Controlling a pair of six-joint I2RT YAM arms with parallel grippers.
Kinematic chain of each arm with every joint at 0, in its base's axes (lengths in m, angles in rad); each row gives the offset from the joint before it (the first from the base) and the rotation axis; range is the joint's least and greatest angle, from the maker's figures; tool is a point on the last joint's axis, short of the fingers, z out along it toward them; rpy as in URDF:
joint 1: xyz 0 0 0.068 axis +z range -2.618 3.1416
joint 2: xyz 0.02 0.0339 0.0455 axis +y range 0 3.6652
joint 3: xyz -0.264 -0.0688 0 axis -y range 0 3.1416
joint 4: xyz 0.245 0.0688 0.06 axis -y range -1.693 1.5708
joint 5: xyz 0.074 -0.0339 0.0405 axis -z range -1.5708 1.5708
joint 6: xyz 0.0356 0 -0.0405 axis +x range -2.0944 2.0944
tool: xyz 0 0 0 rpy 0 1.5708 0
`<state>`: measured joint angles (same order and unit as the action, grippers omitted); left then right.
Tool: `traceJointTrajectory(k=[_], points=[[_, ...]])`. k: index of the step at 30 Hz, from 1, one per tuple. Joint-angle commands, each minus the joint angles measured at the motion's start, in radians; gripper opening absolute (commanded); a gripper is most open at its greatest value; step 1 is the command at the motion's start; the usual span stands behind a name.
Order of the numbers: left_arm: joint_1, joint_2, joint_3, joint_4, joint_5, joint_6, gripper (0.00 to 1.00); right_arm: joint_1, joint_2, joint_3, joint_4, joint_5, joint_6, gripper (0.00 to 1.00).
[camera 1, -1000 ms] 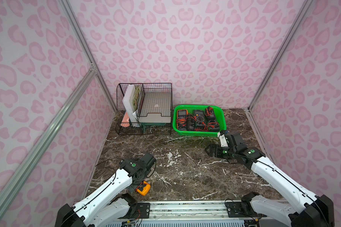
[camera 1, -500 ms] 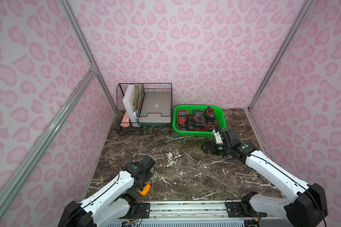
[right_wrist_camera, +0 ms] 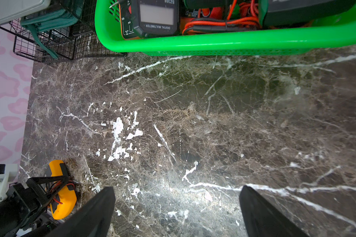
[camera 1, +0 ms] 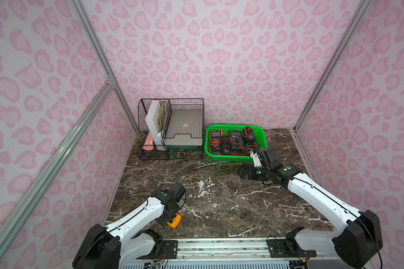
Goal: Put the multimeter into the basket
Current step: Pick up the multimeter from the center of the board.
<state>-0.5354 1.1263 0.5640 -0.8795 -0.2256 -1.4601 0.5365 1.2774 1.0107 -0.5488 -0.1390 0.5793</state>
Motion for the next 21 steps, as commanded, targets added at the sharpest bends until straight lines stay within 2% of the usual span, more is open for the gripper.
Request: traceJointTrajectory(k=[1, 3, 6, 7, 12, 16, 21], points=[[0.002, 0.026, 0.052, 0.025, -0.001, 0.058, 0.37, -0.012, 0.002, 0.009, 0.001, 0.006, -0.013, 0.99], [0.002, 0.053, 0.117, 0.009, 0.006, 0.098, 0.21, -0.025, 0.003, 0.009, 0.007, -0.004, -0.017, 0.99], [0.001, 0.1, 0.242, -0.022, 0.028, 0.155, 0.03, -0.05, 0.005, 0.005, 0.018, -0.028, -0.021, 0.99], [0.002, 0.116, 0.28, -0.027, 0.036, 0.175, 0.0, -0.062, 0.004, 0.004, 0.022, -0.038, -0.021, 0.99], [0.002, 0.2, 0.447, 0.051, 0.127, 0.289, 0.0, -0.142, 0.0, -0.01, 0.057, -0.131, -0.02, 0.99], [0.002, 0.28, 0.514, 0.224, 0.315, 0.365, 0.0, -0.216, -0.006, -0.031, 0.105, -0.262, 0.001, 0.99], [0.004, 0.387, 0.605, 0.394, 0.522, 0.397, 0.0, -0.288, -0.029, -0.091, 0.228, -0.434, 0.103, 0.99]])
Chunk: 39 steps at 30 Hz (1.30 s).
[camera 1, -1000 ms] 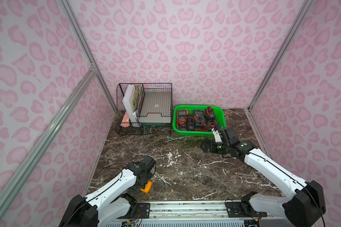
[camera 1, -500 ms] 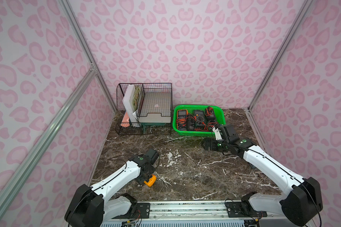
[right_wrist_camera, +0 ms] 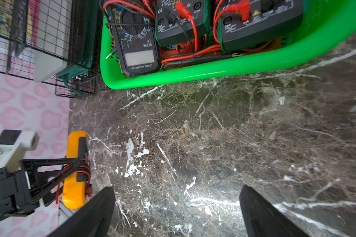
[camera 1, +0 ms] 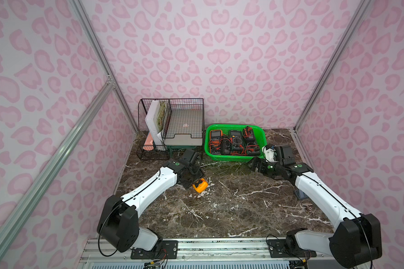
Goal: Put the multimeter into the basket
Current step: Pick up the multimeter from the center of the board.
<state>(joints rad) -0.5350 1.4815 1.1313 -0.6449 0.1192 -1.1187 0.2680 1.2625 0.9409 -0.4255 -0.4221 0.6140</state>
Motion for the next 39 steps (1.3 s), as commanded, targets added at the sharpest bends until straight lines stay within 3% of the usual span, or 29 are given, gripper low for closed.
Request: traceJointTrajectory(k=[1, 7, 11, 18, 21, 26, 39], points=[[0.005, 0.046, 0.046, 0.203, 0.216, 0.055, 0.0, -0.023, -0.019, -0.034, 0.135, -0.179, 0.089, 0.99], [0.035, 0.141, 0.066, 0.546, 0.476, -0.023, 0.0, -0.059, -0.04, -0.119, 0.357, -0.332, 0.261, 0.99], [0.044, 0.197, 0.046, 0.886, 0.586, -0.17, 0.0, -0.069, -0.042, -0.168, 0.543, -0.418, 0.395, 0.99], [0.048, 0.362, 0.057, 1.54, 0.617, -0.514, 0.0, -0.07, -0.021, -0.221, 0.879, -0.509, 0.64, 0.99], [0.048, 0.437, 0.1, 1.712, 0.597, -0.62, 0.0, -0.072, -0.005, -0.243, 1.031, -0.527, 0.757, 0.99], [0.047, 0.486, 0.169, 1.78, 0.58, -0.68, 0.0, -0.074, 0.031, -0.279, 1.32, -0.531, 0.96, 0.99], [0.04, 0.55, 0.264, 1.955, 0.559, -0.811, 0.0, -0.093, 0.215, -0.247, 1.877, -0.531, 1.33, 0.99]])
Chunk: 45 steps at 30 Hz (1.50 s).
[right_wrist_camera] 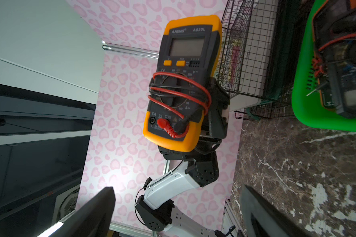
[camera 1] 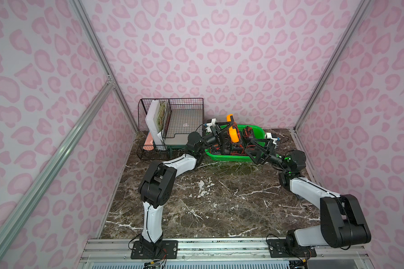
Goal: Put the multimeter into the basket
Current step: Pick up the multimeter from the center of the board.
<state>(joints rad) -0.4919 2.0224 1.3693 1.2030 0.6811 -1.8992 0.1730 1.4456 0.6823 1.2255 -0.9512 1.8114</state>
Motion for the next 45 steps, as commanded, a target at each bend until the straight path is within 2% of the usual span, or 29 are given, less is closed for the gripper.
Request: traceJointTrajectory(k=[1, 4, 14, 34, 38, 45], points=[[-0.005, 0.014, 0.035, 0.116, -0.004, -0.038, 0.0, 0.003, 0.046, 0.017, 0.254, 0.001, 0.152, 0.99], [-0.012, 0.038, 0.064, 0.142, -0.015, -0.066, 0.0, 0.012, 0.079, 0.044, 0.302, 0.014, 0.186, 0.99], [-0.037, 0.076, 0.122, 0.161, -0.023, -0.087, 0.0, 0.054, 0.147, 0.128, 0.288, 0.041, 0.186, 0.99], [-0.068, 0.09, 0.091, 0.177, -0.023, -0.091, 0.0, 0.091, 0.259, 0.268, 0.319, 0.08, 0.229, 0.98], [-0.072, 0.091, 0.091, 0.181, -0.024, -0.093, 0.0, 0.1, 0.272, 0.29, 0.329, 0.086, 0.238, 0.9], [-0.077, 0.092, 0.062, 0.187, -0.026, -0.095, 0.0, 0.103, 0.289, 0.295, 0.37, 0.098, 0.268, 0.62]])
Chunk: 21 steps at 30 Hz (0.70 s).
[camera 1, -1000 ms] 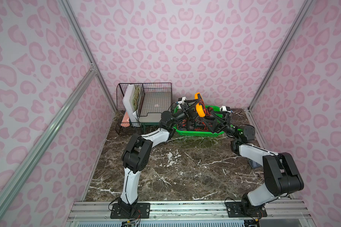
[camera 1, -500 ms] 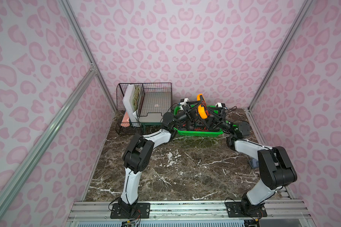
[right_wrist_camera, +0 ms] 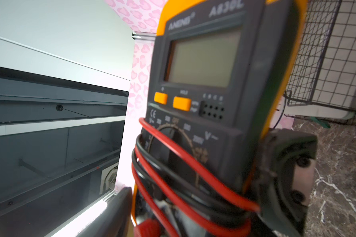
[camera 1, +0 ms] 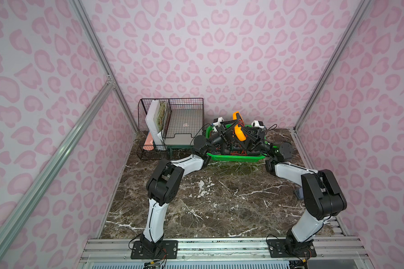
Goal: Put the multimeter into the basket
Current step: Pick up the multimeter from the center of the board.
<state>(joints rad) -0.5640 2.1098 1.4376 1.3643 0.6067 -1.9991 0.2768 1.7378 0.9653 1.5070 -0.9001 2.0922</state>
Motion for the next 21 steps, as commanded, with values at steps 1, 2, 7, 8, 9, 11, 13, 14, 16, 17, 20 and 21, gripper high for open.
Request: traceJointTrajectory(k=[1, 2, 7, 8, 9, 11, 13, 14, 16, 17, 20, 21], points=[[-0.005, 0.005, -0.006, 0.026, 0.05, 0.005, 0.0, 0.0, -0.001, 0.012, 0.092, 0.049, -0.009, 0.58], [-0.005, 0.006, -0.007, 0.025, 0.048, 0.005, 0.0, -0.002, 0.0, 0.012, 0.096, 0.05, -0.007, 0.54], [-0.005, 0.009, -0.009, 0.02, 0.049, 0.007, 0.0, -0.003, 0.01, 0.011, 0.118, 0.054, 0.01, 0.43], [-0.005, 0.009, -0.009, 0.016, 0.048, 0.009, 0.02, -0.003, 0.013, 0.012, 0.123, 0.055, 0.012, 0.42], [-0.005, 0.01, -0.01, 0.014, 0.048, 0.011, 0.08, -0.004, 0.016, 0.012, 0.128, 0.055, 0.016, 0.39], [-0.005, 0.009, -0.011, 0.009, 0.047, 0.015, 0.23, -0.006, 0.023, 0.013, 0.141, 0.056, 0.027, 0.35], [-0.005, 0.006, -0.015, -0.002, 0.047, 0.024, 0.48, -0.014, 0.032, 0.012, 0.153, 0.059, 0.036, 0.3], [-0.005, 0.002, -0.017, -0.012, 0.045, 0.031, 0.68, -0.017, 0.034, 0.013, 0.158, 0.058, 0.041, 0.29], [-0.004, -0.004, -0.024, -0.036, 0.044, 0.048, 0.98, -0.026, 0.041, 0.016, 0.171, 0.056, 0.05, 0.26], [-0.002, -0.006, -0.026, -0.044, 0.042, 0.054, 0.99, -0.033, 0.046, 0.018, 0.175, 0.055, 0.057, 0.24], [0.004, -0.011, -0.044, -0.079, 0.031, 0.073, 0.98, -0.056, 0.059, 0.022, 0.187, 0.048, 0.068, 0.23], [0.007, -0.012, -0.05, -0.089, 0.026, 0.08, 0.98, -0.065, 0.065, 0.026, 0.187, 0.043, 0.069, 0.23]])
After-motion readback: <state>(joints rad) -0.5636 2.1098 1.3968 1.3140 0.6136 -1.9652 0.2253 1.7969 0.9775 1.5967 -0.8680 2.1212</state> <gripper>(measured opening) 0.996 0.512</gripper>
